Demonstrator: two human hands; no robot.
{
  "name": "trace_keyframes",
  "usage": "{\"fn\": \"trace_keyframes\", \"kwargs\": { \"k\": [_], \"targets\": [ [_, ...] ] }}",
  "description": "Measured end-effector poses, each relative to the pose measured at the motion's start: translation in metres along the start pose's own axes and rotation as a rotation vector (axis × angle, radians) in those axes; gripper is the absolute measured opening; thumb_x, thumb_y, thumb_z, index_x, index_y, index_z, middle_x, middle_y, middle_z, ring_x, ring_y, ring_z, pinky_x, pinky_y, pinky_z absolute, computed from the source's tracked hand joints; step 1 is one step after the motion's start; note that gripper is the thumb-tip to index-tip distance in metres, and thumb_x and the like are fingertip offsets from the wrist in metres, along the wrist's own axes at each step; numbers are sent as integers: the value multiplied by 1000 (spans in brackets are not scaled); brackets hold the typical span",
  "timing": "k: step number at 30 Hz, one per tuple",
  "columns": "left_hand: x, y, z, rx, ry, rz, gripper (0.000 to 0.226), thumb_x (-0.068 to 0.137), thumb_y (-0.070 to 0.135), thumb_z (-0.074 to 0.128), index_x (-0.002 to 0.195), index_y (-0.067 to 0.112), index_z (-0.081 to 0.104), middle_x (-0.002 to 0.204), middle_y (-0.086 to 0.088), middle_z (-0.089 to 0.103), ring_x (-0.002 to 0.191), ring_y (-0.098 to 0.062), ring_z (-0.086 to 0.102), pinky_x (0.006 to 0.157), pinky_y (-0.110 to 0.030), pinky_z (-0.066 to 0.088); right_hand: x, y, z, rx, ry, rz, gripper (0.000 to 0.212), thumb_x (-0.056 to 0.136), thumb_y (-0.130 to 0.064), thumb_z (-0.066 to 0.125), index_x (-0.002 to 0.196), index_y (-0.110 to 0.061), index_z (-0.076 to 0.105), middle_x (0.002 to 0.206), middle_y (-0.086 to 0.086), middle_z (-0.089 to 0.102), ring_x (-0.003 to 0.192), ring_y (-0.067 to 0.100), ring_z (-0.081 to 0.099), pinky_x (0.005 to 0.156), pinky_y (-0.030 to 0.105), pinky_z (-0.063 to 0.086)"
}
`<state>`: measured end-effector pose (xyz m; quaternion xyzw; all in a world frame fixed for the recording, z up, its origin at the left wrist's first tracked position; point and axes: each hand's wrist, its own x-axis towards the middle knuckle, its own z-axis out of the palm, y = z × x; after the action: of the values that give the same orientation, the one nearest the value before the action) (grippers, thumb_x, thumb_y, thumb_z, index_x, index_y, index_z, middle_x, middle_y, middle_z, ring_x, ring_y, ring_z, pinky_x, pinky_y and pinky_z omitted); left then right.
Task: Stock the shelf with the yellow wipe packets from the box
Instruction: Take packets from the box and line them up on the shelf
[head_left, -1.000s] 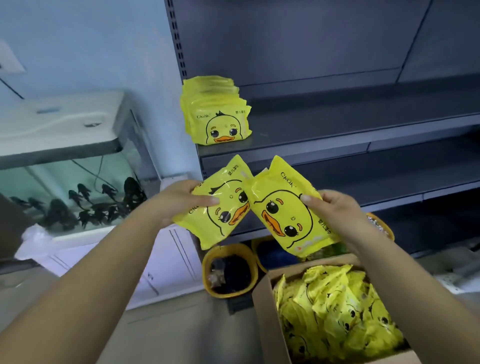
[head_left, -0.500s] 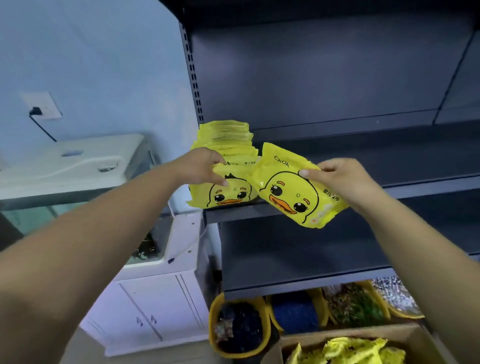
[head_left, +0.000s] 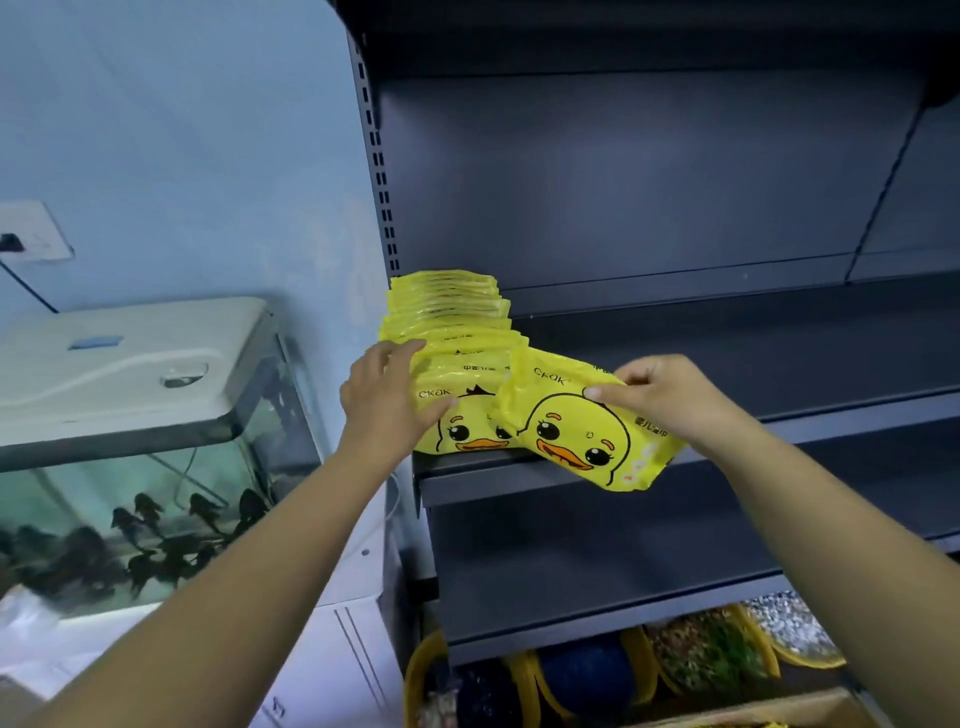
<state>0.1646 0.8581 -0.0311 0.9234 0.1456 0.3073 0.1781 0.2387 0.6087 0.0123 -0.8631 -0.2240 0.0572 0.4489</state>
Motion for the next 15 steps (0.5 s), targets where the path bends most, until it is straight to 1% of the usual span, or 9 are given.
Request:
{"fn": "trace_keyframes", "kwargs": {
  "k": [2,4,6,8,9,11,12,13,15],
  "targets": [
    [-14,-6,0,-207,66,-74,79,69,60,61,132,16,45,133,-11,42,127,-27,34,103,-33,24,8,-5,10,-87,-2,-52,23,78,-34,70,70,-13,66,67,1,58,63,13,49,57,25,37],
    [-32,-8,4,-412,95,-147,88,63,67,47,133,12,43,137,-10,40,130,-22,31,103,-24,19,17,-9,23,-254,1,-142,29,79,-40,67,67,-14,63,61,-1,51,59,13,42,56,29,32],
    [-46,-8,10,-527,48,-216,94,62,63,58,138,13,33,145,-8,31,136,-19,24,106,-22,16,25,-17,35,-411,-5,-253,39,80,-46,63,68,-9,60,61,2,48,56,15,38,58,30,31],
    [-52,-6,17,-604,-60,-302,104,66,43,78,145,18,14,152,-3,16,140,-16,16,108,-25,15,35,-26,48,-530,-23,-340,44,81,-50,59,69,-7,57,64,3,49,64,18,42,62,32,35],
    [-51,-5,20,-650,-110,-352,111,66,34,81,146,21,5,154,-1,10,140,-14,14,109,-26,16,39,-31,56,-580,-22,-389,42,81,-51,58,69,-11,55,65,1,48,69,18,44,64,31,36],
    [-47,-4,25,-737,-171,-421,120,65,28,81,146,24,-8,155,1,3,141,-14,13,110,-29,18,46,-37,72,-686,78,-593,42,79,-53,57,64,-14,60,62,1,51,72,21,52,67,29,40],
    [-44,-4,28,-758,-170,-439,121,65,27,81,146,24,-10,155,0,4,141,-15,14,110,-30,18,49,-37,80,-757,186,-708,46,76,-55,54,58,-14,63,56,1,53,67,22,56,67,30,44],
    [-42,-4,31,-763,-158,-455,121,66,26,81,146,23,-9,155,-1,6,141,-16,16,110,-30,20,50,-37,87,-810,269,-763,48,73,-56,49,53,-15,64,55,-1,57,64,21,59,69,31,46],
    [-40,-5,36,-751,-119,-470,116,65,27,81,146,21,-3,153,-3,19,137,-18,28,106,-30,28,52,-34,94,-832,366,-777,49,71,-57,44,57,-19,69,69,-2,66,76,21,60,83,35,40]
  ]
}}
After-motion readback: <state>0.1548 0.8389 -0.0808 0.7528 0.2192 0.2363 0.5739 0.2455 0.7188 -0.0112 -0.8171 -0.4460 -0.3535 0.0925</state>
